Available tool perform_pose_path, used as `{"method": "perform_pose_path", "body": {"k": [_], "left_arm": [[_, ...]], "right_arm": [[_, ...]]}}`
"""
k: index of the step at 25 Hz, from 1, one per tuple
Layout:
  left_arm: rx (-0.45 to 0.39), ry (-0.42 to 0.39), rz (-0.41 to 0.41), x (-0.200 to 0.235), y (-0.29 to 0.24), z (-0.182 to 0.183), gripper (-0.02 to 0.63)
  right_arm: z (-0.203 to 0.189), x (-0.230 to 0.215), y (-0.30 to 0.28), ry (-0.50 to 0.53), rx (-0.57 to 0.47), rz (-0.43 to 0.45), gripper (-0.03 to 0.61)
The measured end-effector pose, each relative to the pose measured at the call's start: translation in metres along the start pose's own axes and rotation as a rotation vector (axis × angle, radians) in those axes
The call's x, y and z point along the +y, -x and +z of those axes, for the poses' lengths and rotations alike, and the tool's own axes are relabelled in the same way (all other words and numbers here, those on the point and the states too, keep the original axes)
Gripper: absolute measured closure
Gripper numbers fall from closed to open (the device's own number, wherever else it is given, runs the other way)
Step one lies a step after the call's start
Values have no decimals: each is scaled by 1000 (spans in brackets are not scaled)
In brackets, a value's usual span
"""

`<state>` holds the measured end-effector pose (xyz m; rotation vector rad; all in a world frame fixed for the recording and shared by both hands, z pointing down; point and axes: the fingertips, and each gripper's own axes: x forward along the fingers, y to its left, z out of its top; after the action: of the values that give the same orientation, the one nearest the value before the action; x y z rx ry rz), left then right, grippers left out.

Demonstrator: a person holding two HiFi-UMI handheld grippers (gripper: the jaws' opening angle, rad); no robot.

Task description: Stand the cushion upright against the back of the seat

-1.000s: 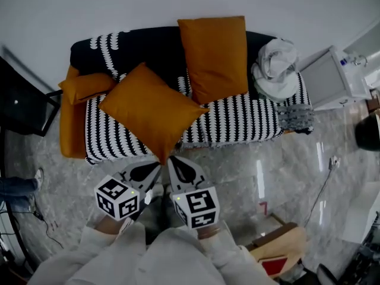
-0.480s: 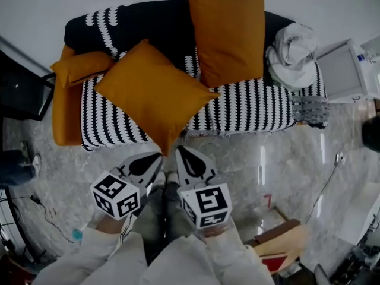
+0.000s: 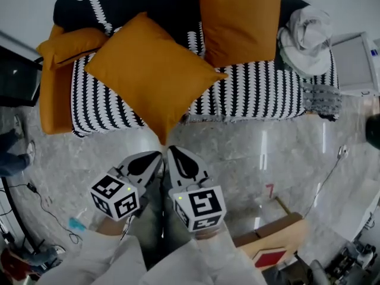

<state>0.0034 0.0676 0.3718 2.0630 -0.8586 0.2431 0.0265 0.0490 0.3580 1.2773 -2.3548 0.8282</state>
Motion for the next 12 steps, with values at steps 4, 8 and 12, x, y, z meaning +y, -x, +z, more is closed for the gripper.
{"method": "perform_pose_path", "body": {"k": [4,8,12], "left_arm": [[13,40,17,15,-14,-24,606],[15,66,37,29,-26,-45,606],[28,88,62,40,-32,-62,606]], "right_arm": [[-26,-9,-10,-17,26,5,565],[-51,-16,-19,-35,49,14,565],[-74,-19,-22,-68,72,17,565]]}}
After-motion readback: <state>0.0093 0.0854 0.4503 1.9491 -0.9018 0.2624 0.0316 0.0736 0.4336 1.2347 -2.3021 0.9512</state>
